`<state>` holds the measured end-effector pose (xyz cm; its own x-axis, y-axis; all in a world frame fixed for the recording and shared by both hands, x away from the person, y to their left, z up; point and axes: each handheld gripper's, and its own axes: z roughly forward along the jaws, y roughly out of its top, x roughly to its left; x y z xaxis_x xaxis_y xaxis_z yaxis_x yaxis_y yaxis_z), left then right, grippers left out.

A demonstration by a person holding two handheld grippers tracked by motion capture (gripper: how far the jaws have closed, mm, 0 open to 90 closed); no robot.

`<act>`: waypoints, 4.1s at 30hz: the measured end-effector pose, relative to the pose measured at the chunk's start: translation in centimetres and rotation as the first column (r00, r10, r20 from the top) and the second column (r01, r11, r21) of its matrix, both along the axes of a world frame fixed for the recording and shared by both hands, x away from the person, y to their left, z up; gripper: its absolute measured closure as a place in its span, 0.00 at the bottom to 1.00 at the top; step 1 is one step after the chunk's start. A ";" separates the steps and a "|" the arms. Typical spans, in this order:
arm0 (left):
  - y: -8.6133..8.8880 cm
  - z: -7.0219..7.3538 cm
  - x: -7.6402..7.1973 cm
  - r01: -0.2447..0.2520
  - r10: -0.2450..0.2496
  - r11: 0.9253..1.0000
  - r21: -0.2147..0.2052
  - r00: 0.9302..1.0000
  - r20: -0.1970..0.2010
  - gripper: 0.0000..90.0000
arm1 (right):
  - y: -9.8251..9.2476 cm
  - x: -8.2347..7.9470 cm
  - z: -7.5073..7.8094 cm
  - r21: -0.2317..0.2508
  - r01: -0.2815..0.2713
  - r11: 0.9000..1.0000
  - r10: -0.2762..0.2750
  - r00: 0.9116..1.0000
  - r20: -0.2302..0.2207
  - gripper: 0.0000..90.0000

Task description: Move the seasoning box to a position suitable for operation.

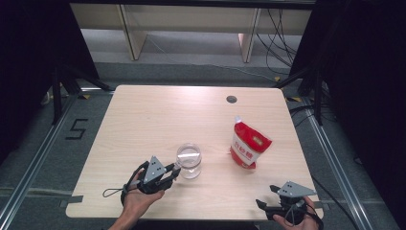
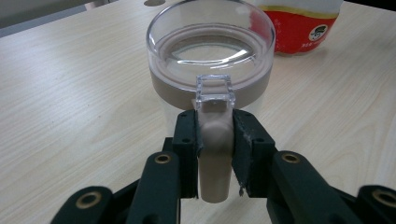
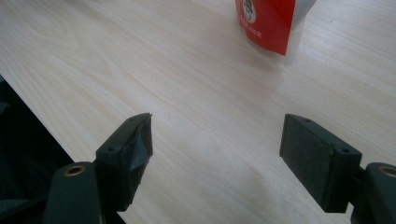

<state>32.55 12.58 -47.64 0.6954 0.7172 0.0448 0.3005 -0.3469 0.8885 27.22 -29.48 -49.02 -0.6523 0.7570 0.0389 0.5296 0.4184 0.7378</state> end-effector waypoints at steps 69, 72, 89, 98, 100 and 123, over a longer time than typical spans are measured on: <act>-0.7 0.8 0.4 0.381 -0.380 0.923 -0.056 0.925 0.028 0.54 | 0.0 -0.1 0.0 -0.004 0.001 1.000 -0.001 1.000 0.019 0.29; -0.4 1.2 -0.1 0.356 -0.355 0.930 -0.088 0.935 0.029 0.47 | 0.2 -0.3 0.1 0.009 0.016 1.000 -0.016 1.000 -0.004 0.29; 0.5 3.4 -1.2 0.162 -0.181 0.951 -0.263 0.982 -0.050 0.59 | 0.5 -0.1 0.3 0.062 -0.023 0.998 0.021 0.999 0.026 0.29; -0.3 3.5 -1.7 0.188 -0.201 0.954 -0.232 0.979 -0.030 0.88 | 1.1 0.2 0.3 0.079 -0.045 0.996 0.042 0.999 0.034 0.29; -0.6 3.6 -1.8 0.197 -0.208 0.955 -0.223 0.978 -0.028 0.92 | 1.1 0.1 0.4 0.085 -0.044 0.995 0.042 0.999 0.023 0.29; -2.2 3.2 -1.1 0.199 -0.206 0.965 -0.171 0.978 -0.026 0.99 | 0.7 -1.0 0.3 0.068 -0.035 0.997 0.034 0.999 0.022 0.29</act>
<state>31.48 10.36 -44.43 0.8255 0.5560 -0.0971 0.2790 -0.2524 0.9265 26.23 -28.78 -48.74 -0.6793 0.7299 0.0760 0.4999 0.3844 0.7761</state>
